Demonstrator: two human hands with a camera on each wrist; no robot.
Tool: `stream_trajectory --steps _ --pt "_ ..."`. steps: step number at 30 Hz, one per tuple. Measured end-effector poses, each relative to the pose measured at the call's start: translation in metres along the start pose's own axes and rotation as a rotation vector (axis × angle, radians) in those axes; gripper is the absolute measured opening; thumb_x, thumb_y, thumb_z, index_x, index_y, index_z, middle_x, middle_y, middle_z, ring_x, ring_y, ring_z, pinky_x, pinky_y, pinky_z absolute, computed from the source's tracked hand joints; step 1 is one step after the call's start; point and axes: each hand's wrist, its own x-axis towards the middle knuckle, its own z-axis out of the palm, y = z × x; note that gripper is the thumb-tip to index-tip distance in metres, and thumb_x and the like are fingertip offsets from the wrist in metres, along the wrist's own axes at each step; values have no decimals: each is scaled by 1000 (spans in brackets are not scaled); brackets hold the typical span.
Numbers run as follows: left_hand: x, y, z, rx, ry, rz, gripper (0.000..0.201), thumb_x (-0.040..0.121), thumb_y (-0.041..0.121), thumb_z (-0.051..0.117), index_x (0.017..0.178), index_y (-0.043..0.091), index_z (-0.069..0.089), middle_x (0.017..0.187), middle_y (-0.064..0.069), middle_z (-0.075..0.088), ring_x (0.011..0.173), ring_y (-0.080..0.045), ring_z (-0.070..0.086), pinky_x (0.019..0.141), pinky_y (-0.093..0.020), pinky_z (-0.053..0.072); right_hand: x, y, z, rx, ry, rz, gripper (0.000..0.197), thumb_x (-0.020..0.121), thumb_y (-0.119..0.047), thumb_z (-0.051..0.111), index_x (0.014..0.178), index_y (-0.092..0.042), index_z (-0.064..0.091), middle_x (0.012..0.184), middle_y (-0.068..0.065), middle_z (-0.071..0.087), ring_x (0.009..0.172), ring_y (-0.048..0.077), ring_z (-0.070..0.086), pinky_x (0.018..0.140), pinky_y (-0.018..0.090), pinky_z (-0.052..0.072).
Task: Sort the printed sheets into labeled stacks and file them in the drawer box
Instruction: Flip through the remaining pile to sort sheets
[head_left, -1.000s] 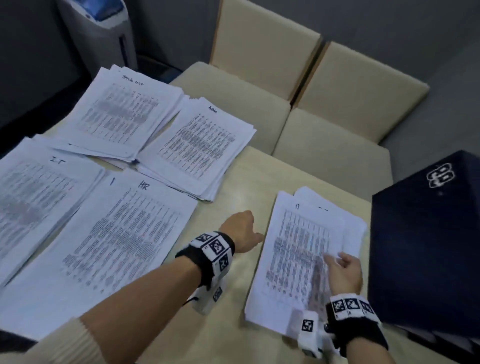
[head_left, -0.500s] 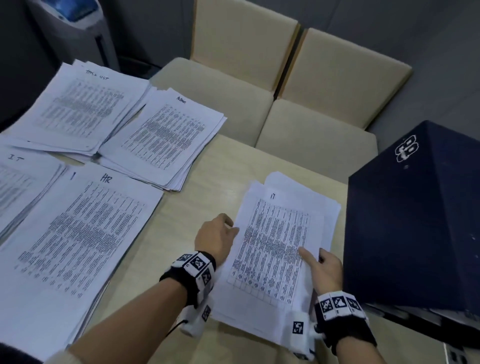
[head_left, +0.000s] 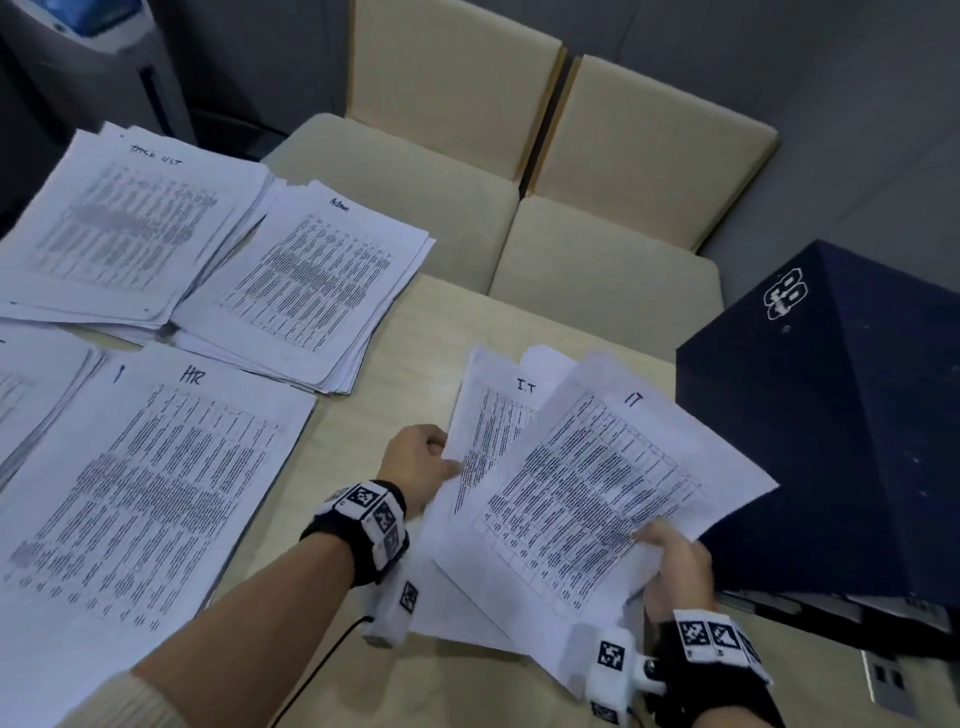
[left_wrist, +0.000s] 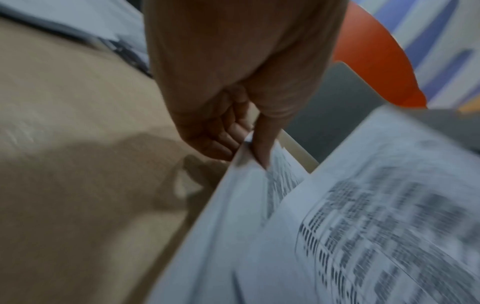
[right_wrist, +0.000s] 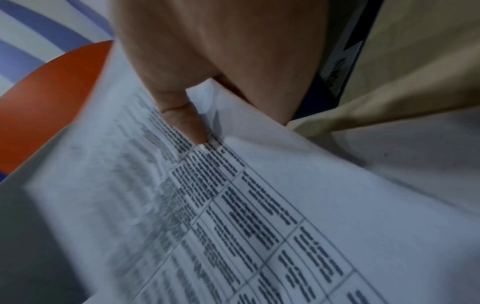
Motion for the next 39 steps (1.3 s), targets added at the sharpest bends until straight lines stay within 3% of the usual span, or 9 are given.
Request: stream_trajectory --steps 3,8,13,16,19,24,30,33,39 --pt "-3 3 -2 -193 -97 92 29 81 8 79 78 11 50 64 1 48 52 -11 43 47 -14 37 8 8 -2 -60 -109 93 71 31 -29 73 99 -11 60 97 19 61 75 31 54 60 40 45" --pt "-11 12 -4 -326 -118 98 34 80 7 80 85 11 46 72 5 63 57 -5 57 57 -21 49 3 6 2 -98 -145 96 48 60 -17 72 103 1 62 79 20 60 68 31 60 63 38 49" --pt "-2 12 0 -443 -83 -9 92 52 45 97 129 18 54 127 -3 67 114 -24 65 97 -52 52 6 -1 7 -194 -23 -18 38 67 -7 76 99 9 63 78 17 68 66 27 65 58 28 47" --pt "-8 20 6 -492 -94 16 61 72 49 84 122 18 66 117 -1 73 108 -24 69 99 -53 50 4 -7 1 -214 74 -105 24 72 -6 74 90 6 62 81 17 66 66 24 60 58 26 43" --pt "-8 22 16 -513 -59 16 24 90 24 72 110 13 70 105 -4 76 98 -25 72 96 -53 53 2 -12 -6 -194 66 -168 19 79 2 70 95 -4 61 83 7 64 71 21 59 73 27 43" --pt "-8 25 28 156 369 229 51 78 18 79 119 10 49 112 0 50 91 -13 54 86 -33 45 10 -9 -13 -197 61 -178 11 79 3 71 87 1 63 74 8 63 69 24 60 66 29 43" --pt "-15 44 34 132 -5 427 7 91 16 65 85 13 65 71 0 62 66 -17 56 66 -32 48 8 -14 -12 -135 1 -207 26 82 6 67 69 -9 50 70 6 55 63 21 51 57 25 37" --pt "-11 38 33 -57 37 302 35 82 12 78 62 18 50 50 12 45 46 -1 38 51 -17 34 10 -14 -11 -112 -19 -220 16 78 7 66 77 -6 59 77 7 64 70 24 60 59 26 43" --pt "-10 26 26 -375 143 171 47 87 32 74 60 18 39 52 8 28 48 -10 22 51 -24 27 20 -7 -11 -37 -57 -243 48 72 15 63 113 -10 64 99 3 73 90 19 69 81 32 53"
